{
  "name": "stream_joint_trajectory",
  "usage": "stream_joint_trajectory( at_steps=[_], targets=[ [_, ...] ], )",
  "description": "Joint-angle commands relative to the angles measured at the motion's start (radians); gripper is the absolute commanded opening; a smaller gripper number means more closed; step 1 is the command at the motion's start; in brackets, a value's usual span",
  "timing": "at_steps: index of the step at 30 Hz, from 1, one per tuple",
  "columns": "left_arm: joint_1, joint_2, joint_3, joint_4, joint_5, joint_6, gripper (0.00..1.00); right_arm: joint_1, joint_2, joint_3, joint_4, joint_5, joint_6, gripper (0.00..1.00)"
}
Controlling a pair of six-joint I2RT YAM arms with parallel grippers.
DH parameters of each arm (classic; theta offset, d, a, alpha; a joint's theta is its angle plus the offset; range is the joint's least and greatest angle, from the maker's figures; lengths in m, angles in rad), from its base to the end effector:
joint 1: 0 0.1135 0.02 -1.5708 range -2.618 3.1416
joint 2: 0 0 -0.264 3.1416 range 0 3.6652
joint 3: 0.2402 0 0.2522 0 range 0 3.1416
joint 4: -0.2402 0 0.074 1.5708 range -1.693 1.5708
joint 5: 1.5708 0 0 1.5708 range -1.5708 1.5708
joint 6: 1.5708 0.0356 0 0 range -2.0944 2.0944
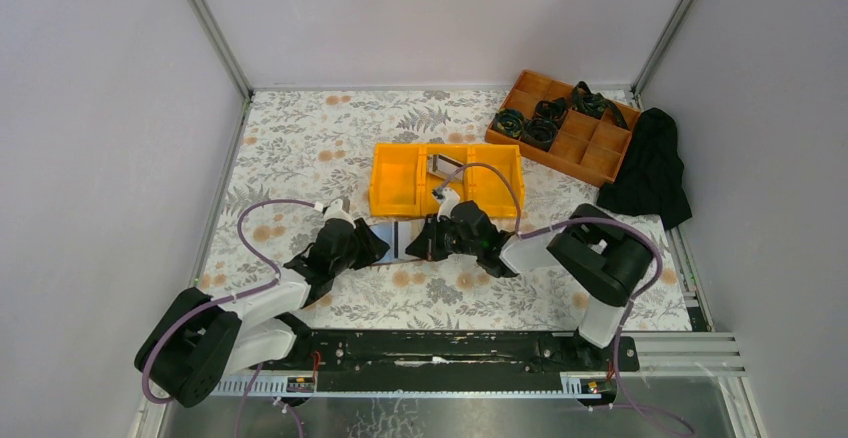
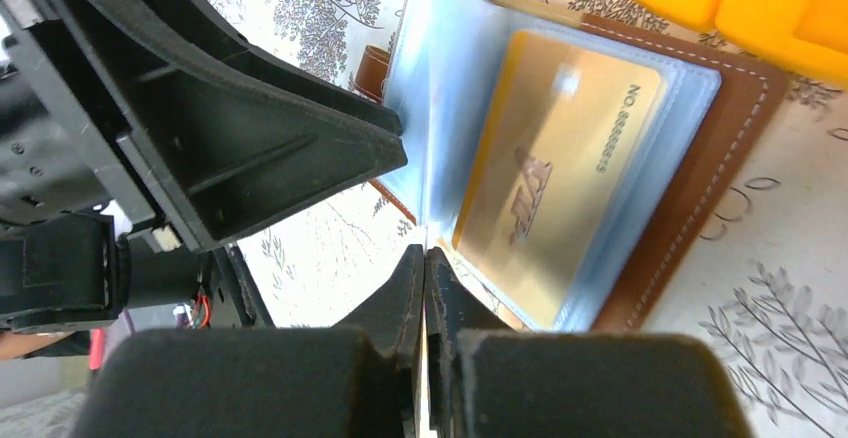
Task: Take the credit cards out of the card holder
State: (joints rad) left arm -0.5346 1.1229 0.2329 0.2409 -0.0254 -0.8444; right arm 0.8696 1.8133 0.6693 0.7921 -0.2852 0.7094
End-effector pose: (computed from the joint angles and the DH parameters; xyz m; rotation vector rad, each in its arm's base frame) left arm 0.1672 -0.0980 0.1326 -0.3723 2.2895 -0.7099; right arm 0.2123 0.2670 0.1343 -0.3845 2.1132 1.2754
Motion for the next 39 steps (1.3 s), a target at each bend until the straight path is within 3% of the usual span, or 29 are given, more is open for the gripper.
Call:
stream_joint_trajectory(
  at_steps=[1, 2, 6, 8, 15, 20, 26, 31, 39],
  targets=[
    [0.008, 0.002, -0.025, -0.044, 0.018, 0.002, 0.47, 0.001, -0.140, -0.027, -0.100, 0.101, -0.111, 0.00],
    [0.007, -0.010, -0.028, -0.034, 0.029, 0.005, 0.48, 0.002, -0.185, -0.038, -0.124, 0.119, -0.124, 0.00],
    [0.007, -0.080, -0.036, 0.023, 0.129, 0.022, 0.75, -0.006, -0.362, -0.095, -0.196, 0.171, -0.163, 0.00],
    [0.007, -0.140, -0.047, 0.047, 0.164, 0.017, 0.81, -0.009, -0.450, -0.112, -0.256, 0.205, -0.188, 0.00],
    [0.006, -0.382, -0.076, 0.046, 0.171, 0.019, 0.79, -0.019, -0.725, -0.144, -0.448, 0.310, -0.253, 0.00],
    [0.005, -0.469, -0.122, 0.207, 0.310, 0.004, 0.71, -0.023, -0.802, -0.158, -0.470, 0.218, -0.253, 0.00],
    [0.003, -0.422, -0.133, 0.401, 0.447, -0.019, 0.71, -0.019, -0.781, -0.246, -0.252, -0.023, -0.137, 0.00],
    [-0.016, -0.351, -0.157, 0.572, 0.496, -0.073, 0.68, -0.007, -0.770, -0.279, -0.184, -0.012, -0.108, 0.00],
    [-0.046, -0.294, -0.183, 0.700, 0.477, -0.097, 0.68, 0.000, -0.785, -0.264, -0.104, -0.030, -0.085, 0.00]
  ],
)
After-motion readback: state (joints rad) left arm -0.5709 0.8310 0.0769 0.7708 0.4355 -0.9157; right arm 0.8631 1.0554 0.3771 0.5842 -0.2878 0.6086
